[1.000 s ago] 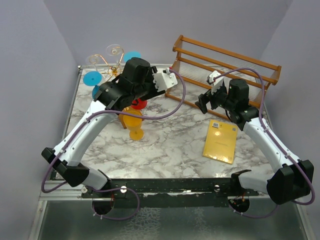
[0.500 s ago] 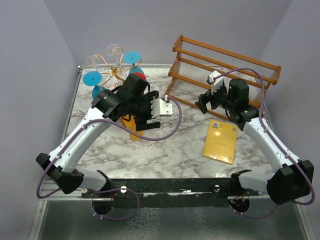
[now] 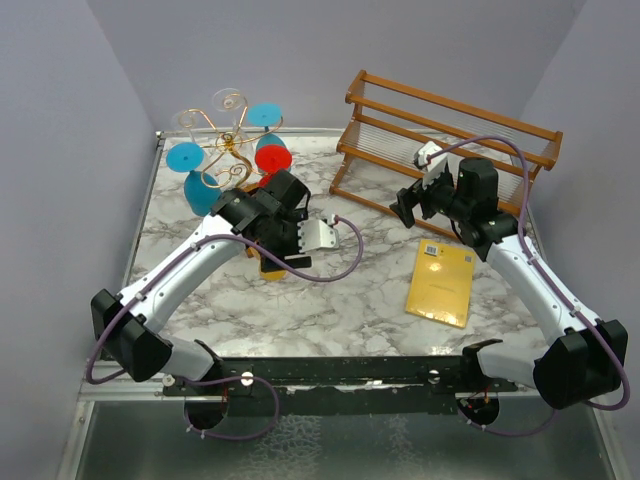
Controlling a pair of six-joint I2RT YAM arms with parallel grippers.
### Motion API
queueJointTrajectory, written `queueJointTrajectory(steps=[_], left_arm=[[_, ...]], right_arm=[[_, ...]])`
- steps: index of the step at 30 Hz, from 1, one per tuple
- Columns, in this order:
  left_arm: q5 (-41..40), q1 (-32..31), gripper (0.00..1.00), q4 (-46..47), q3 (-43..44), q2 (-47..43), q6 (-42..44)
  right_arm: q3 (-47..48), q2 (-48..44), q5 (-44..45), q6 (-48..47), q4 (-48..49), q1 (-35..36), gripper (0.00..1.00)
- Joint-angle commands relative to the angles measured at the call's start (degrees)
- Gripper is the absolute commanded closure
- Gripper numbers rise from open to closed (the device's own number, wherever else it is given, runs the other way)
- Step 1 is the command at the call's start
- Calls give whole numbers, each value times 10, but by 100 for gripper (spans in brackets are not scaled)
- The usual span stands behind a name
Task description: Place the wine glass upside down on the wine glass rack
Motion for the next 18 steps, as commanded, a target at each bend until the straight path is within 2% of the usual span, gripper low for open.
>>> queueJointTrajectory(steps=[1,5,9,18], left_arm=[[-70,0,32,8,-3,25,-18],[-88,19,34,8,-1,44,-15],[-51,49,38,-6,9,63,-3],[45,76,65,-54,35,100,20]], right_arm=[[-3,-8,-17,-4,5,-7,7],[-3,-7,-21,-4,5,-8,7],[-4,-6,-21,-5,4,-8,7],[-4,-3,-20,-6,4,-8,7]])
